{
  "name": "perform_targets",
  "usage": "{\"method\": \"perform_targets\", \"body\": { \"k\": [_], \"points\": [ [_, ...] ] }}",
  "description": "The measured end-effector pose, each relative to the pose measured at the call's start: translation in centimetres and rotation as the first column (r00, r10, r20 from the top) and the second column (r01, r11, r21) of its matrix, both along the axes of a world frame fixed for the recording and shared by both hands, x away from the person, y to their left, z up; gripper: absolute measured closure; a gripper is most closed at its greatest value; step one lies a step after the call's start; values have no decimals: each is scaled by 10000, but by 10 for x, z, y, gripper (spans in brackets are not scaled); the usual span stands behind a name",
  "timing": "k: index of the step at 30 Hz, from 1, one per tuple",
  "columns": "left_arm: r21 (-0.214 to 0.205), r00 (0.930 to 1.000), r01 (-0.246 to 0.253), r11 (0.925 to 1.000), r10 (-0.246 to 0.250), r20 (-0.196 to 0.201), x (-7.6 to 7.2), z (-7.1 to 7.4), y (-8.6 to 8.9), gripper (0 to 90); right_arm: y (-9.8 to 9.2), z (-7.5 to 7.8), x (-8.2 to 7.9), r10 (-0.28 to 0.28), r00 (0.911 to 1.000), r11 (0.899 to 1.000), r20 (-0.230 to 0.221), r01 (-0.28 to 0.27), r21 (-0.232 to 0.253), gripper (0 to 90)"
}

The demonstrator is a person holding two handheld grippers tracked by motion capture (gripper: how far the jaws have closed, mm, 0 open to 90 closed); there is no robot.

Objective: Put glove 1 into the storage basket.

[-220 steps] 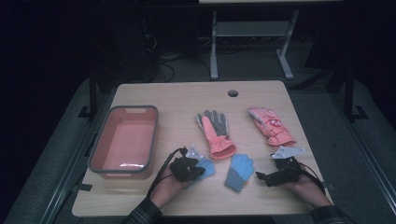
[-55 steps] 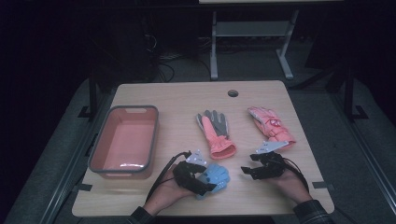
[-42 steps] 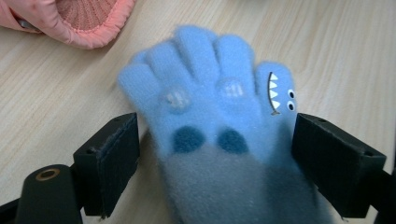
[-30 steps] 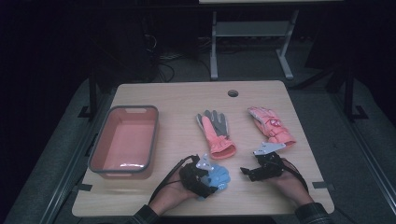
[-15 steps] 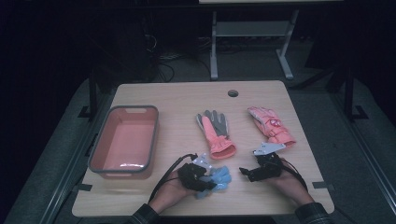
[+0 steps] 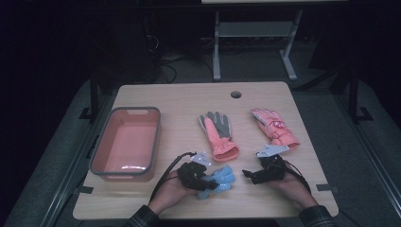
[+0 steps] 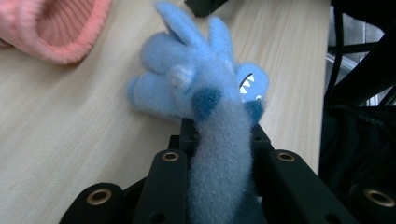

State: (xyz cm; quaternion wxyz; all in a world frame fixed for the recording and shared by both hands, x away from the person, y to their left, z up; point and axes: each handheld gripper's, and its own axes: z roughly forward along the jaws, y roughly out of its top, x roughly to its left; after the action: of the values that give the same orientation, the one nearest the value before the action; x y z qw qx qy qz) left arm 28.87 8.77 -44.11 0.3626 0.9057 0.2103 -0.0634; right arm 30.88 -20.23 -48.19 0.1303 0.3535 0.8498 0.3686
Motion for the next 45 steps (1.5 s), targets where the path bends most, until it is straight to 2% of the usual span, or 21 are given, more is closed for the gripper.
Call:
{"method": "perform_targets", "body": {
  "k": [8, 12, 15, 18, 25, 27, 28, 29, 34, 35, 37, 39, 40, 41, 42, 44, 45],
  "points": [
    [-319, 9992, -395, 9987, 397, 56, 6, 17, 12, 752, 0, 0, -1, -54, 10000, 10000, -38, 54, 7, 97],
    [-309, 9983, -583, 9978, 586, 75, 9, 24, 19, 752, 0, 0, -1, -71, 10000, 10000, -51, 71, 7, 97],
    [-440, 9970, -735, 9963, 745, 212, 12, 30, 24, 752, 0, 0, -1, -64, 10000, 10000, -41, 64, 9, 96],
    [-544, 9944, -979, 9937, 999, 353, 16, 39, 28, 752, 0, 0, -1, -86, 10000, 10000, -51, 86, 6, 96],
    [-494, 9885, -1351, 9896, 1380, 612, 25, 51, 39, 751, 0, 0, -1, -99, 9999, 10000, -33, 99, 4, 95],
    [-578, 9828, -1688, 9840, 1725, 661, 30, 57, 48, 751, 0, 0, -2, -112, 9999, 9999, -50, 112, 10, 95],
    [-578, 9828, -1688, 9840, 1725, 661, 30, 57, 48, 751, 0, 0, -1, -100, 9999, 9999, -32, 100, 4, 95],
    [-617, 9780, -1917, 9795, 1959, 715, 35, 61, 55, 751, 0, 0, -1, -101, 9999, 9999, -35, 101, 5, 95],
    [-694, 9636, -2452, 9670, 2509, 921, 45, 69, 71, 751, 0, 0, -1, -95, 10000, 10000, -30, 95, 5, 95],
    [-694, 9636, -2452, 9670, 2509, 921, 45, 69, 71, 751, 0, 0, -1, -95, 10000, 10000, -30, 95, 5, 95],
    [-790, 9534, -2784, 9572, 2854, 984, 50, 73, 82, 751, 0, 0, -1, -96, 10000, 10000, -27, 96, 7, 95],
    [-794, 9463, -2970, 9516, 3044, 1089, 53, 76, 89, 752, 0, 0, -1, -95, 10000, 10000, -24, 95, 7, 95],
    [-867, 9407, -3122, 9461, 3206, 1111, 55, 78, 94, 751, 0, 0, -1, -96, 10000, 10000, -24, 96, 9, 95],
    [-956, 9279, -3449, 9338, 3545, 1151, 58, 81, 105, 751, 0, 0, -1, -94, 10000, 10000, -23, 95, 8, 95],
    [-956, 9279, -3449, 9338, 3545, 1151, 58, 81, 105, 751, 0, 0, -1, -94, 10000, 10000, -23, 95, 8, 95],
    [-896, 9119, -3791, 9210, 3883, 1327, 62, 83, 117, 752, 0, 0, -1, -88, 10000, 10000, -35, 88, 4, 95],
    [-893, 8993, -4054, 9098, 4145, 1397, 65, 85, 127, 752, 0, 0, -1, -82, 10000, 10000, -30, 82, -8, 95]
  ]
}}
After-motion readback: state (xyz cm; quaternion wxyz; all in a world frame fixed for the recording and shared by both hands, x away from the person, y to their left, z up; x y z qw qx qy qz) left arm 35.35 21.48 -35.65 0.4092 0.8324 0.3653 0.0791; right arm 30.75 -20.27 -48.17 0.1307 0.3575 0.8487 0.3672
